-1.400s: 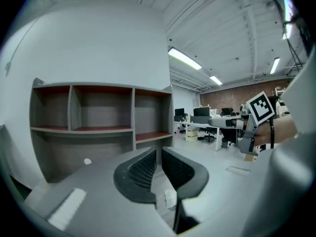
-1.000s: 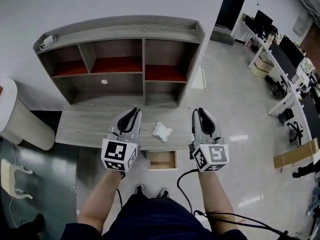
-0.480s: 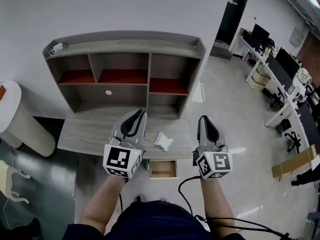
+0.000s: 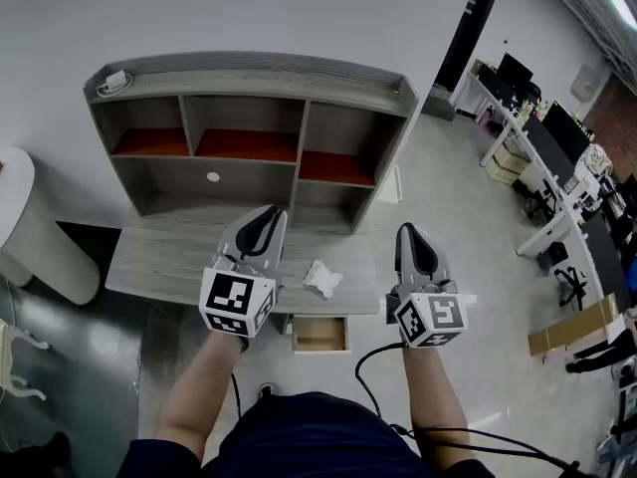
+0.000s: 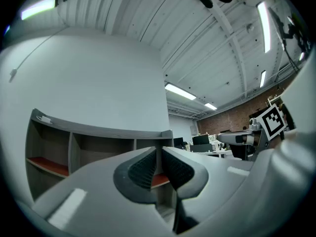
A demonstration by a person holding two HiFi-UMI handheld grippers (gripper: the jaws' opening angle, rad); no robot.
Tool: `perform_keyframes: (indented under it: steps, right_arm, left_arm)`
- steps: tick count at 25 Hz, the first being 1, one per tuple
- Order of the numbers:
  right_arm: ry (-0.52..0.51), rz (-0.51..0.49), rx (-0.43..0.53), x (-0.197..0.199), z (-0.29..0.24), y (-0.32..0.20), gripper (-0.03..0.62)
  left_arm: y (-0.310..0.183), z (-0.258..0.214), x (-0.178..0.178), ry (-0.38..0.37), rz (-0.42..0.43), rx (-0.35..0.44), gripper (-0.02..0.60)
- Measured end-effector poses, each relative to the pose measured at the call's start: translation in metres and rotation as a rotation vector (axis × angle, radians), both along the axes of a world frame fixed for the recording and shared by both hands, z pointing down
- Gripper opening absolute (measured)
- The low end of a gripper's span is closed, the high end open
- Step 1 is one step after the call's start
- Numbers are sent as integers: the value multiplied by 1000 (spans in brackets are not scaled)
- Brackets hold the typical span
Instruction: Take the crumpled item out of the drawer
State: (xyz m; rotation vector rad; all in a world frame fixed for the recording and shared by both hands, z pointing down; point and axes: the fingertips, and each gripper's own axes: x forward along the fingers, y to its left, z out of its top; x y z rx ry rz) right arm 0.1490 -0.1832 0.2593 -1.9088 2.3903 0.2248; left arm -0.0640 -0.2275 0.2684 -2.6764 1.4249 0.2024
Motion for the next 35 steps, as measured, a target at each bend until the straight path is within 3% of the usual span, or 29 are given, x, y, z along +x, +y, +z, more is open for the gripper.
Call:
perform_keyframes:
  steps: [17, 35]
  right_arm:
    - [5, 9, -62, -1, 20, -13, 6]
    - [6, 27, -98, -7, 33, -23, 6]
  left_arm:
    - [-22, 33, -8, 37, 8, -88, 35]
    - [-36, 43, -13, 39, 26, -108, 35]
